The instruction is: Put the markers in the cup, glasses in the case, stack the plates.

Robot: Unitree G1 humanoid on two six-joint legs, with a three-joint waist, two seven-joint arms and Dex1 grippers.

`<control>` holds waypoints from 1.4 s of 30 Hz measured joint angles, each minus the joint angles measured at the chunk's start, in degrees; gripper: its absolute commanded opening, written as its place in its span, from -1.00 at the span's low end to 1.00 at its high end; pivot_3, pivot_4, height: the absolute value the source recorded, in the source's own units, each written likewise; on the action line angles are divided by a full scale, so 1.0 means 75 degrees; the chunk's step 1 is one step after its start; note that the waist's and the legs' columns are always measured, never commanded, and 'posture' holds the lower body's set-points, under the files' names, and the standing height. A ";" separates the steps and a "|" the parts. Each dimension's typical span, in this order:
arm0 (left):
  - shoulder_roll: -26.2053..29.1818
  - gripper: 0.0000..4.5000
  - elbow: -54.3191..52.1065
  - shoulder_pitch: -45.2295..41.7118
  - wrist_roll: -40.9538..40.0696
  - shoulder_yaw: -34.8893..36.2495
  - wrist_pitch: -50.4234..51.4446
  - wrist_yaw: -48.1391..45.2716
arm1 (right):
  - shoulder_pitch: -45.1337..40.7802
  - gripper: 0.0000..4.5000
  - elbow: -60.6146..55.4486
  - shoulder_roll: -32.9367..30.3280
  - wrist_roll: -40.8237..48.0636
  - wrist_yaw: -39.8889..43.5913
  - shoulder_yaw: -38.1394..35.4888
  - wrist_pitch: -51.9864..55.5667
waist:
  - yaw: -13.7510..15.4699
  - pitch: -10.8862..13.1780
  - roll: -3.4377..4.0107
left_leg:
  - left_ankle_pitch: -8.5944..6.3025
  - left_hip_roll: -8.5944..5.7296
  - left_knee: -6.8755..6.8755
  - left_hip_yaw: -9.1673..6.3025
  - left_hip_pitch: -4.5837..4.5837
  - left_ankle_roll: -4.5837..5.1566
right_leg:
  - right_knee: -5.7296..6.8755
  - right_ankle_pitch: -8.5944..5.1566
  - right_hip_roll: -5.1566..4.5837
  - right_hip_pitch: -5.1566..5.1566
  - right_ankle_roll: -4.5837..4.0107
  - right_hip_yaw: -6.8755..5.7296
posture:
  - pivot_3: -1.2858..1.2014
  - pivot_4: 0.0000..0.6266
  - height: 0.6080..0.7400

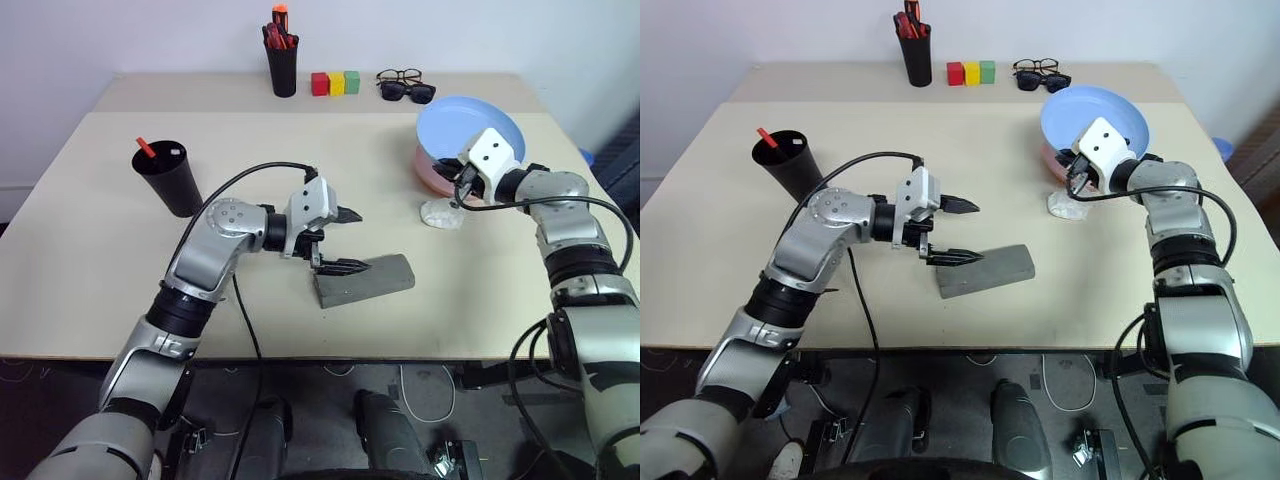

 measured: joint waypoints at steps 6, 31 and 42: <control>0.0374 1.00 -0.1094 0.0593 -0.0344 0.0367 0.0772 0.0517 | -0.0543 -0.99 0.1068 0.0357 -0.0360 -0.0306 0.0074 -0.0296 | -0.0021 0.0002 0.0003 | 0.0000 0.0000 0.0001 0.0000 0.0001 -0.0001 | 0.0003 0.0000 0.0001 0.0000 -0.0001 0.0001 | 0.03 -0.52 1.00; 0.0799 1.00 -0.1681 0.1044 -0.0886 0.0592 0.1381 0.1323 | -0.0880 0.99 0.1652 0.0480 -0.0326 -0.0999 -0.0596 0.0011 | -0.0194 0.0002 0.0004 | 0.0002 -0.0001 0.0001 0.0000 0.0007 -0.0003 | 0.0010 0.0000 0.0002 0.0002 0.0000 0.0001 | 0.03 -0.52 1.00; 0.0743 1.00 -0.1280 0.0899 -0.0887 0.0572 0.1109 0.1178 | 0.1452 0.99 -0.0094 -0.0054 0.0998 0.1419 -0.1245 0.1742 | -0.0217 0.0003 0.0006 | 0.0002 -0.0001 0.0003 0.0001 0.0015 -0.0003 | 0.0006 0.0001 0.0000 0.0012 0.0000 0.0001 | 0.03 -0.52 1.00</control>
